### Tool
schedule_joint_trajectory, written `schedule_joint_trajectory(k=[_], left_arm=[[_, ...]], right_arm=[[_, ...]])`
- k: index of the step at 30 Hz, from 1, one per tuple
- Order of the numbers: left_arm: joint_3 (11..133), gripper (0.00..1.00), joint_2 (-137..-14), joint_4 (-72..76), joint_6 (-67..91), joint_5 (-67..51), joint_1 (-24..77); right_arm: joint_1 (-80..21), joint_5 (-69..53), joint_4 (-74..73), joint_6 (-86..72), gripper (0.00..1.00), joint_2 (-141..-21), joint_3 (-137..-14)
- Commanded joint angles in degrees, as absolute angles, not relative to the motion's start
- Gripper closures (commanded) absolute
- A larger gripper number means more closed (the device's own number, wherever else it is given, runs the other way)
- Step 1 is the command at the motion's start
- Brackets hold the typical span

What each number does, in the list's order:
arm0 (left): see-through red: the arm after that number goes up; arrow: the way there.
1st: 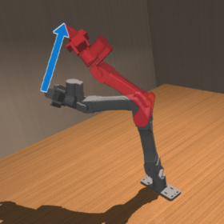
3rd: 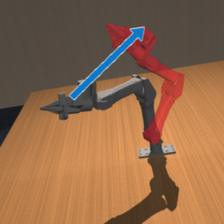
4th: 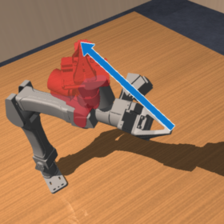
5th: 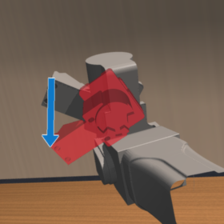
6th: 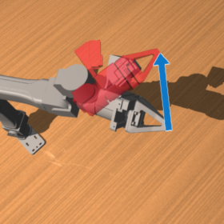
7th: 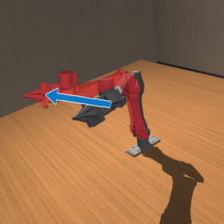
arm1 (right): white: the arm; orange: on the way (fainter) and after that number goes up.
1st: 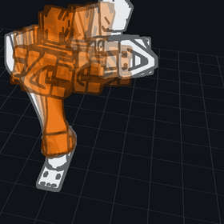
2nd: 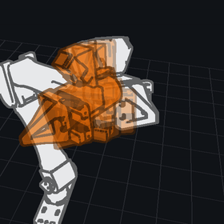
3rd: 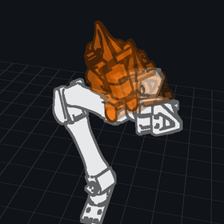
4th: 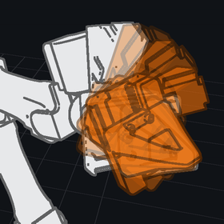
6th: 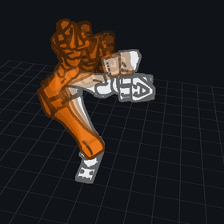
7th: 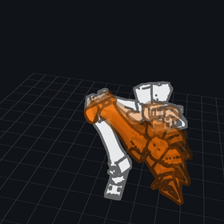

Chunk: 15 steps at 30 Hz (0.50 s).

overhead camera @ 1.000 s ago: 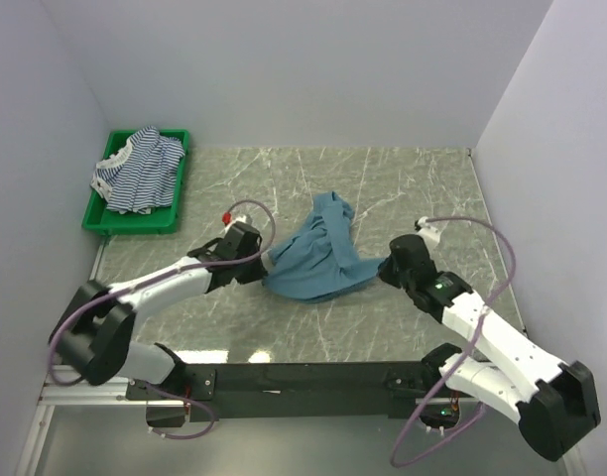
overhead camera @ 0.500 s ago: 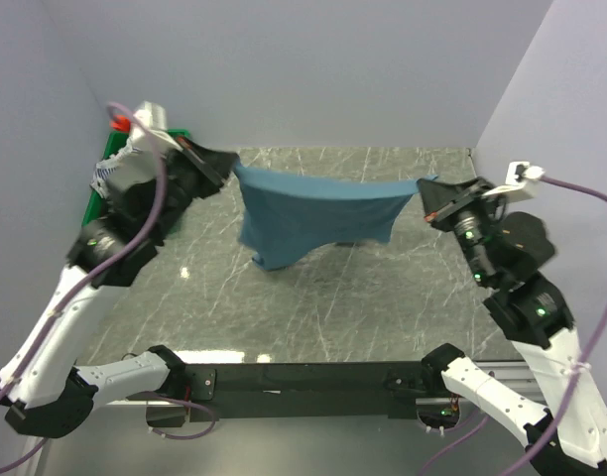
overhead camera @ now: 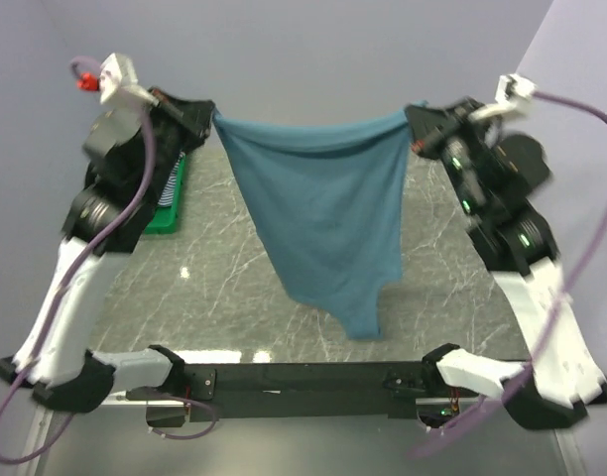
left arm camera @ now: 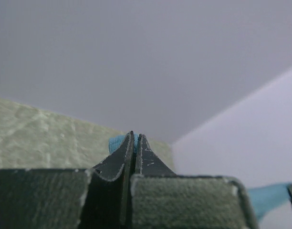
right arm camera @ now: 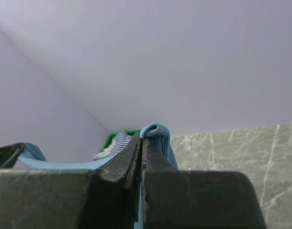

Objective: Fold and stack the tank tops

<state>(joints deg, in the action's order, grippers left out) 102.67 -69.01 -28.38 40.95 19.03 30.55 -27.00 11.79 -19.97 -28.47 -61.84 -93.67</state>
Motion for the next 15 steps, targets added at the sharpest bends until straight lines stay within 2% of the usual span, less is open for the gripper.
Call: schedule_joint_trajectory(k=[1, 3, 6, 9, 11, 13, 15], left_arm=[[104.06, 1.0, -75.92, -18.94, 41.21, 11.8, 21.48], [105.37, 1.0, -81.1, -15.48, 40.96, 8.46, 19.26], [113.96, 1.0, -90.68, -12.65, 41.39, 1.96, 14.69], [127.06, 1.0, -99.47, -13.62, 41.57, -1.22, 11.61], [135.06, 1.0, -103.69, -15.28, 41.57, -4.03, 10.03], [136.32, 1.0, -104.24, -15.64, 41.83, -5.44, 8.97], [128.73, 1.0, -101.18, -13.38, 41.75, -5.19, 8.79]], right_arm=[[-22.69, 5.9, -15.91, -26.1, 1.0, -72.13, -99.29], [-19.97, 2.21, -13.9, -26.81, 1.0, -78.71, -104.03], [-18.2, 0.18, -14.58, -27.16, 1.0, -88.28, -111.94], [-17.14, -1.23, -18.52, -25.67, 1.0, -97.25, -129.22], [-16.53, -1.75, -20.73, -25.14, 1.0, -100.88, -135.24], [-16.17, -2.46, -22.32, -25.4, 1.0, -103.09, -137.64], [-16.0, -2.99, -20.4, -25.93, 1.0, -101.08, -131.62]])
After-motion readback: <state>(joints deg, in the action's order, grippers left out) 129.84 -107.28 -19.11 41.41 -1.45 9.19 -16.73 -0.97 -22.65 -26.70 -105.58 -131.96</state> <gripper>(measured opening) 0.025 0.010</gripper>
